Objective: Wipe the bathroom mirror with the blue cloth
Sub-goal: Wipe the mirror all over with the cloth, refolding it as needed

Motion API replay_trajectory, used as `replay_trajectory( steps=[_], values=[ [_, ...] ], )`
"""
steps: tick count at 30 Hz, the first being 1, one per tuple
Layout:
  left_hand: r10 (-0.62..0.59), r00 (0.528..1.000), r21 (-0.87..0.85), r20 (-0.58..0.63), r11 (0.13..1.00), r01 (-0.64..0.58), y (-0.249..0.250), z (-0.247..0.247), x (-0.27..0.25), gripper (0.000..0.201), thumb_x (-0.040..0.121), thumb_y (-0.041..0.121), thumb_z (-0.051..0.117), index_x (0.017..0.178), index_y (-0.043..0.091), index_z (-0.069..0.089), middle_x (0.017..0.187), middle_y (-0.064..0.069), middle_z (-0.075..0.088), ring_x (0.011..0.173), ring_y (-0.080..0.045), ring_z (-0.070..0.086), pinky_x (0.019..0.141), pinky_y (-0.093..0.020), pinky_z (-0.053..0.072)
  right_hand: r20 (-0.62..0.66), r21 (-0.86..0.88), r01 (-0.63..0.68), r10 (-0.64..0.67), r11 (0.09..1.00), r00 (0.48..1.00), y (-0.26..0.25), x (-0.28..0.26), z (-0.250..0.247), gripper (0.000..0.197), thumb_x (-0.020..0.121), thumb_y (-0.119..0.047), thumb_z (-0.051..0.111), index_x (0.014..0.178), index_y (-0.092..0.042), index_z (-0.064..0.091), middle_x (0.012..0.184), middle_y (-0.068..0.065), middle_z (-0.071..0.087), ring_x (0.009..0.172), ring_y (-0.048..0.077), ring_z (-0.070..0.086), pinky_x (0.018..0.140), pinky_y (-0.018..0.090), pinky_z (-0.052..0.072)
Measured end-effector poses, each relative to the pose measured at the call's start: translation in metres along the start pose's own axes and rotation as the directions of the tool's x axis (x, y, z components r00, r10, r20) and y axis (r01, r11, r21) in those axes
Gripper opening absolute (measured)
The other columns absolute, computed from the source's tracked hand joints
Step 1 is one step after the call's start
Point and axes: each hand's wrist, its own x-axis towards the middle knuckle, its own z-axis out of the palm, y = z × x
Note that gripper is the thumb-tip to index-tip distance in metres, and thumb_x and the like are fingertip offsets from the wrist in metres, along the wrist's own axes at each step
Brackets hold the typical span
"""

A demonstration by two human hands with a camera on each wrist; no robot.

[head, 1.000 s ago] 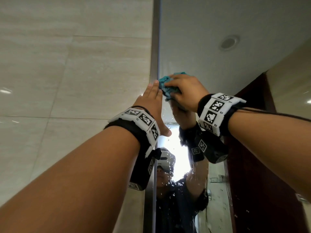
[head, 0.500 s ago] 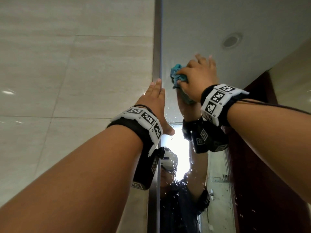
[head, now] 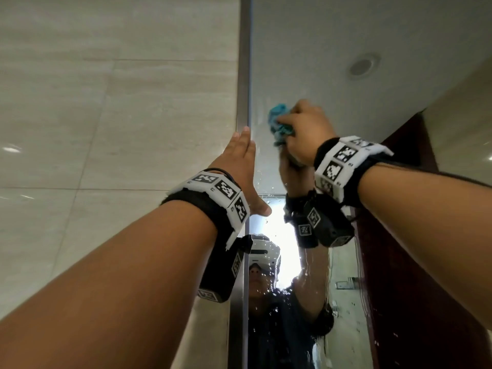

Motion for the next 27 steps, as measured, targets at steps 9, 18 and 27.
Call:
replay_trajectory(
  steps=[9, 18, 27],
  values=[
    [-0.008, 1.0, 0.029, 0.007, 1.0, 0.008, 0.002, -0.002, -0.001, 0.136, 0.061, 0.064, 0.076, 0.15, 0.009, -0.012, 0.154, -0.003, -0.029, 0.143, -0.02, -0.021, 0.116, -0.031, -0.002, 0.007, 0.003, -0.029, 0.029, 1.0, 1.0, 0.021, 0.009, -0.015, 0.042, 0.087, -0.013, 0.053, 0.128, -0.019, 0.054, 0.126, 0.014, 0.045, 0.114, 0.035, 0.046, 0.094, 0.032, 0.036],
    [-0.023, 0.999, 0.044, 0.024, 0.999, 0.022, 0.005, -0.005, -0.003, 0.136, 0.062, 0.064, 0.075, 0.149, 0.009, -0.015, 0.154, -0.005, -0.028, 0.143, -0.021, -0.019, 0.113, -0.029, -0.005, 0.132, -0.006, 0.238, -0.235, 0.971, 0.963, -0.017, -0.059, 0.003, 0.05, 0.086, -0.015, 0.059, 0.133, -0.029, 0.05, 0.134, 0.004, 0.041, 0.118, 0.028, 0.039, 0.101, 0.034, 0.031],
    [-0.035, 0.998, 0.069, 0.042, 0.997, 0.032, 0.008, -0.009, -0.005, 0.134, 0.065, 0.064, 0.073, 0.149, 0.008, -0.014, 0.154, -0.006, -0.028, 0.143, -0.021, -0.02, 0.115, -0.031, -0.004, 0.116, 0.065, 0.056, -0.063, 0.996, 0.991, 0.002, -0.015, -0.011, 0.038, 0.09, -0.021, 0.055, 0.128, -0.018, 0.055, 0.131, 0.007, 0.044, 0.119, 0.027, 0.045, 0.093, 0.025, 0.034]
  ],
)
